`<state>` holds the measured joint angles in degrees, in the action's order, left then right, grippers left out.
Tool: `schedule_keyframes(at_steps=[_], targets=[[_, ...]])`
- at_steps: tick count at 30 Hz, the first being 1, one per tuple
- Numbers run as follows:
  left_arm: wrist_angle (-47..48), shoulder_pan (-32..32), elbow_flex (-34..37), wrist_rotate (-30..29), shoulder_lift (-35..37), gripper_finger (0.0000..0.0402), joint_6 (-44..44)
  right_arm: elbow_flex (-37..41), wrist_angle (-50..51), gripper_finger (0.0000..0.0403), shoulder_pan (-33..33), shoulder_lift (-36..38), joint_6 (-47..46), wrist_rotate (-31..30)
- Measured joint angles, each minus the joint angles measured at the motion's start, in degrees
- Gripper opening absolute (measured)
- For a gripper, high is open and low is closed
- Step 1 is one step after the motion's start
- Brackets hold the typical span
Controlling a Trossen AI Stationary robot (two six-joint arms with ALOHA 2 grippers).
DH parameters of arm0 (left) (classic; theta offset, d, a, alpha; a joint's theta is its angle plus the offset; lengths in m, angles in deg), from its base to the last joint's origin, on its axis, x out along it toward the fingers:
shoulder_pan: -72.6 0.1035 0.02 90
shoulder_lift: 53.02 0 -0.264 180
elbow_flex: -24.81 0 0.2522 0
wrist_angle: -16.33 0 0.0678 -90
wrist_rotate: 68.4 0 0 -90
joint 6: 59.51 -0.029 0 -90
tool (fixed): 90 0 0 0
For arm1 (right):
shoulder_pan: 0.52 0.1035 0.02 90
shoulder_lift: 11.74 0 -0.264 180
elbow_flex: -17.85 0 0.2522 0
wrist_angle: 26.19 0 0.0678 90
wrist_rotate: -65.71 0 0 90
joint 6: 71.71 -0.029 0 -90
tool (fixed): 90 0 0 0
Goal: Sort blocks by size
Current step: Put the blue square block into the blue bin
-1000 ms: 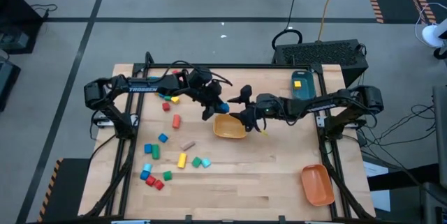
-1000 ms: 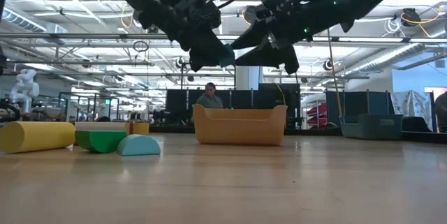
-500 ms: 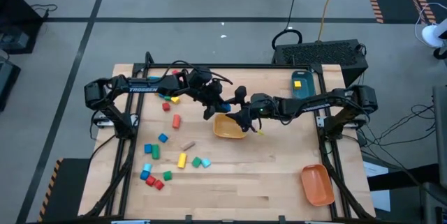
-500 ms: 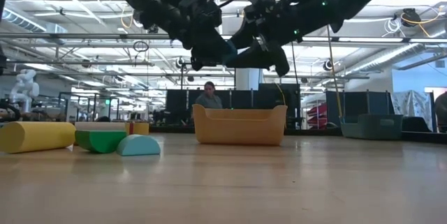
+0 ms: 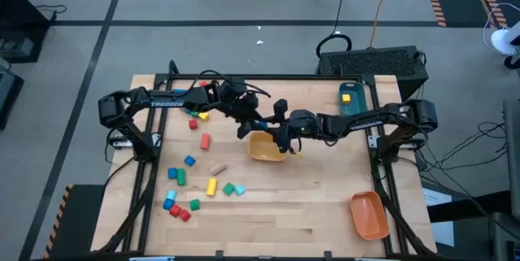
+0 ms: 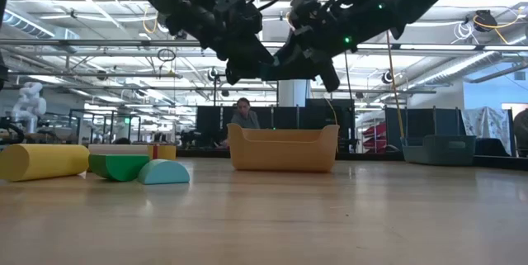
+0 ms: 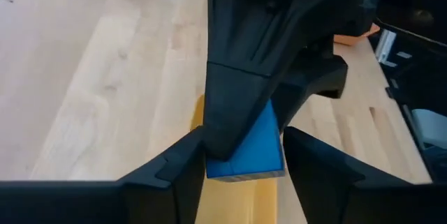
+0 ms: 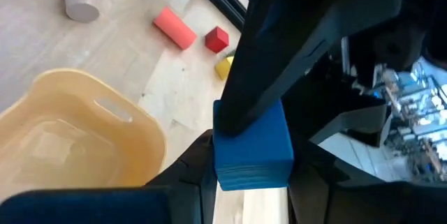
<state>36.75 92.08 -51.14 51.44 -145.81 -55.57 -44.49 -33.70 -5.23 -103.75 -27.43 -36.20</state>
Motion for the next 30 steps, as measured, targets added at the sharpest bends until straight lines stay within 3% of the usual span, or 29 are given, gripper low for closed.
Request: schedule_keyframes(at_steps=[5, 11, 20, 30], targets=[[0.5, 0.6, -0.1, -3.1, 0.1, 0.0199, -1.1, 0.0, 2.3, 0.0115, 0.0, 0.2, -2.5, -5.4], [6.9, 3.3, -0.1, -4.1, 0.2, 0.0201, -3.4, 0.2, 13.0, 0.0115, -0.6, 1.0, -7.7, -18.4], [9.8, 4.9, 1.5, -7.7, 0.2, 0.0203, -7.6, 0.1, 29.0, 0.0115, -5.6, 4.1, -25.7, -22.9], [3.0, 6.9, 8.9, -9.7, 2.5, 0.0203, -5.9, 0.2, 50.4, 0.0115, -14.4, 10.9, -43.5, -25.9]])
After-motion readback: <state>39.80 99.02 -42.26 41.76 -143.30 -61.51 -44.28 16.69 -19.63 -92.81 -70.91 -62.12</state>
